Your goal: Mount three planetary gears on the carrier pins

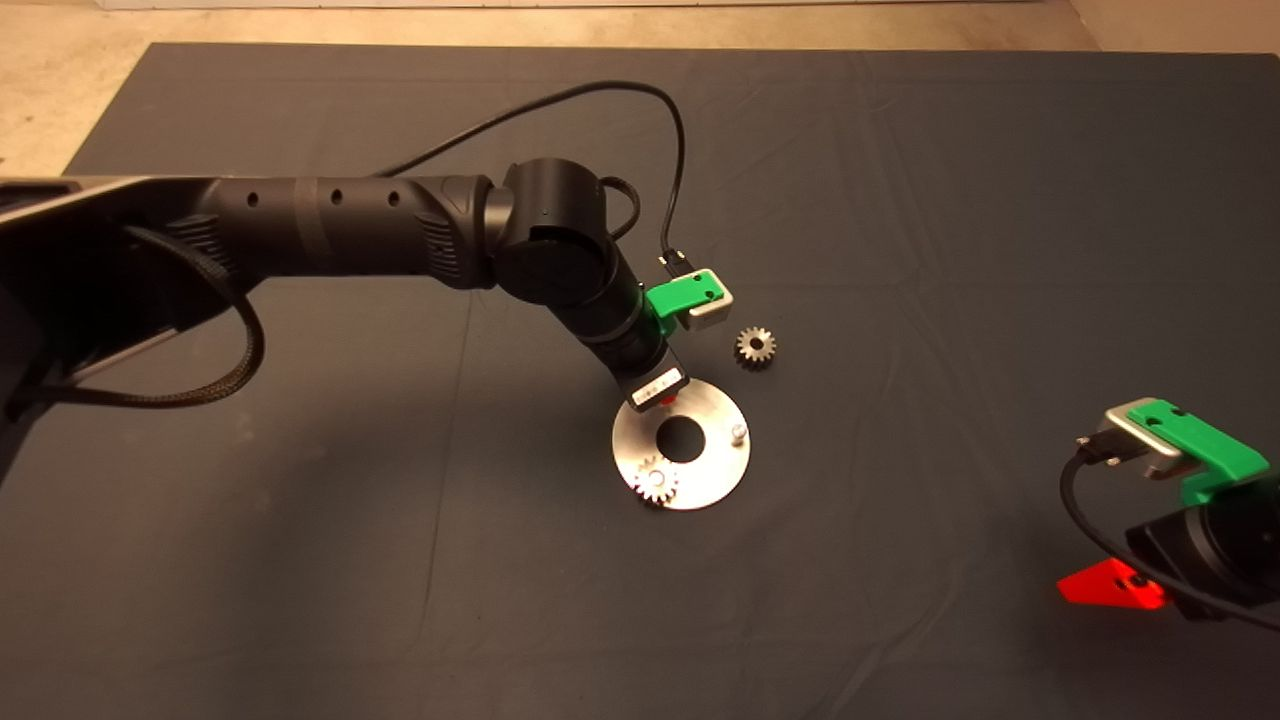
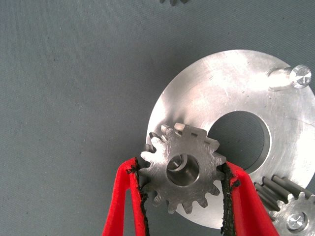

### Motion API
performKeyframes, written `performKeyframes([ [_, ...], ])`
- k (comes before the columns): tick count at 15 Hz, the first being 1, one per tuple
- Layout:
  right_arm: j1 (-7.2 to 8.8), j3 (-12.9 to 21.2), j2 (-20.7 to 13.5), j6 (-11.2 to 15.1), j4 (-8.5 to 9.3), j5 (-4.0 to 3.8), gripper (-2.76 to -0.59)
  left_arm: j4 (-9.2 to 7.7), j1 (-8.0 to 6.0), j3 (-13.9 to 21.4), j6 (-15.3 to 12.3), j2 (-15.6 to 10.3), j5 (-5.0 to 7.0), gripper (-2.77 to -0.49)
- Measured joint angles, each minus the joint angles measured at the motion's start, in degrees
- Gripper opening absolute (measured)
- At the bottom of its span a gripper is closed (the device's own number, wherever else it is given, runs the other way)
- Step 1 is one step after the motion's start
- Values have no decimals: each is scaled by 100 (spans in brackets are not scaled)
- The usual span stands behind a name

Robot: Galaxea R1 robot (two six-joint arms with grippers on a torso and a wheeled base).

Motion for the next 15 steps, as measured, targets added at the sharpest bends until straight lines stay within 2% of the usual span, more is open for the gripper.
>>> performKeyframes([
  [15, 2, 0, 1, 0, 0, 0, -86, -13, 15, 1, -68, -80, -57, -271],
])
